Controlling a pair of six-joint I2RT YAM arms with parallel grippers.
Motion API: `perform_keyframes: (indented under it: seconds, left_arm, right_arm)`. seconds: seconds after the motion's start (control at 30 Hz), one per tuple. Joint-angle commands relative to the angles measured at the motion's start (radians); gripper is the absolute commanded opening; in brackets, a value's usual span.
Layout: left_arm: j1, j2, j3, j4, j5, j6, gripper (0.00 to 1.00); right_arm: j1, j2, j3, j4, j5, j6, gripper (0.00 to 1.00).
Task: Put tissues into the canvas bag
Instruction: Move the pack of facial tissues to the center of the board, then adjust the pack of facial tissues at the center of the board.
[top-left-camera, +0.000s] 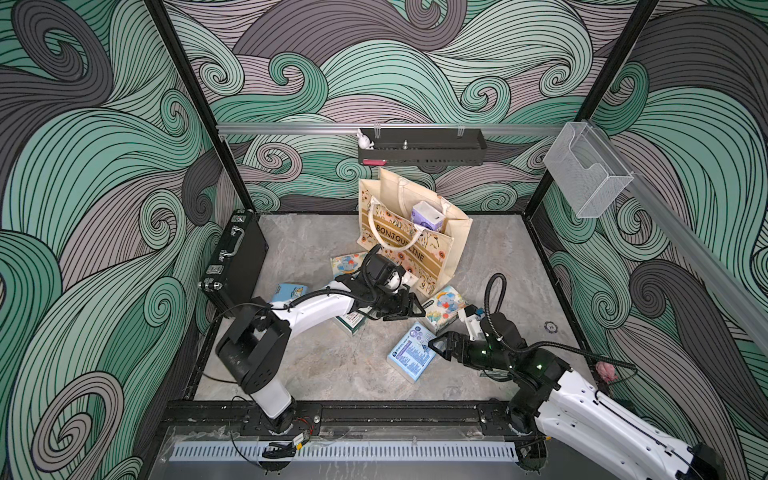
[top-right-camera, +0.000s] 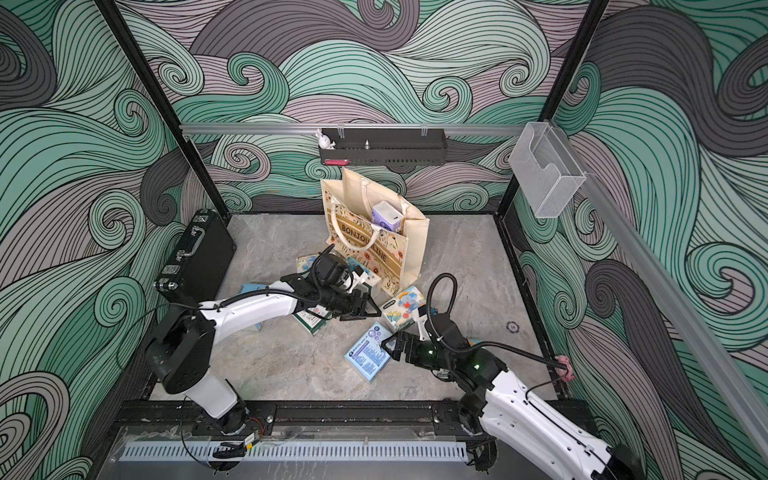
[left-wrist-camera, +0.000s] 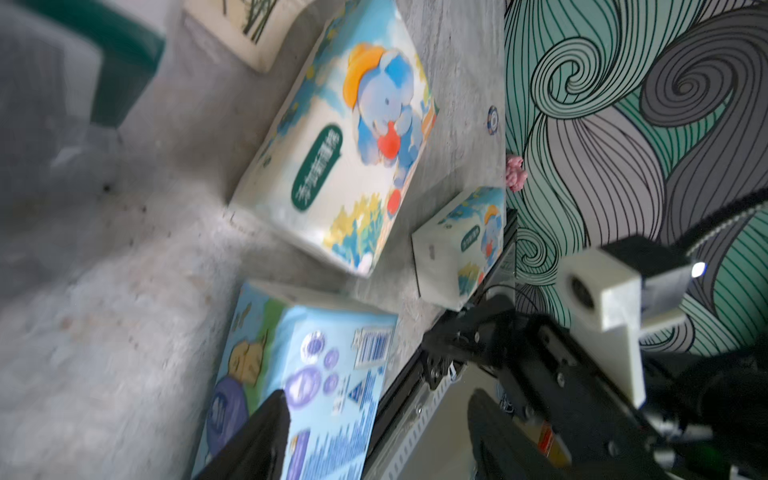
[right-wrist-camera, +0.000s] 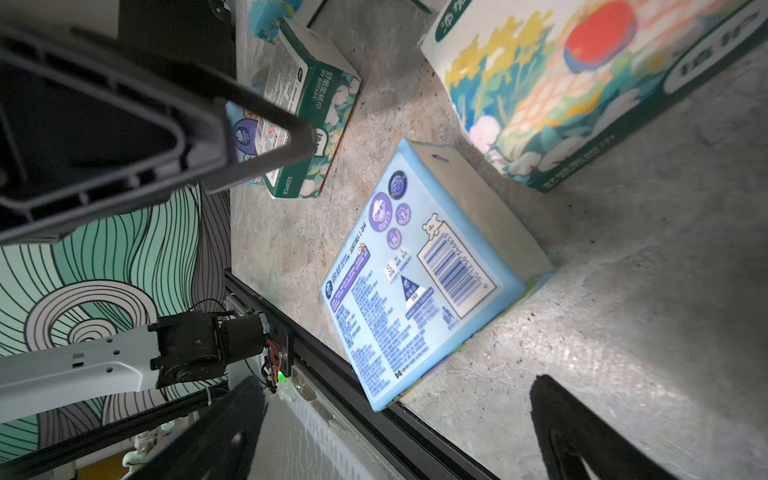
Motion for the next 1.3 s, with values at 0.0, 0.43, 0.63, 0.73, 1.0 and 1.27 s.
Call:
perform_keyframes:
  seconds: [0.0,0.43,0.63,0.73,1.0,1.27]
  left_arm:
    - [0.0,-0.178,-0.085,-0.089,-0.019,0.001,0.72]
    - [-0.102,-0.386,-0.403,0.072,-0.023,-0.181,0.73]
    - [-0.12,-0.313,-0.377,0.091,-0.048,-0.15,0.74]
    - [-0.121,-0.244,-0.342,0.104,-0.043,-0.132,0.74]
    - [-0.119,-0.072,-0.27,0.158,-0.055,-0.119,0.75]
    - [-0.092,0.002,-0.127,-0.046,-0.157,0.014,0.76]
  right_arm:
    - [-0.03,0.024,0.054,-0.089,0.028,-0.192,0.99]
    - [-0.101,0.321,0.193,0.034,-0.065,-0.382,0.99]
    - [-0.113,0.443,0.179,0.158,-0.197,-0.329,0.99]
    - [-0.113,0.448,0.143,0.211,-0.244,-0.295,0.99]
    - [-0.109,0.366,0.021,0.242,-0.279,-0.234,0.98]
    - [-0.072,0.239,-0.081,0.297,-0.281,-0.125,0.97]
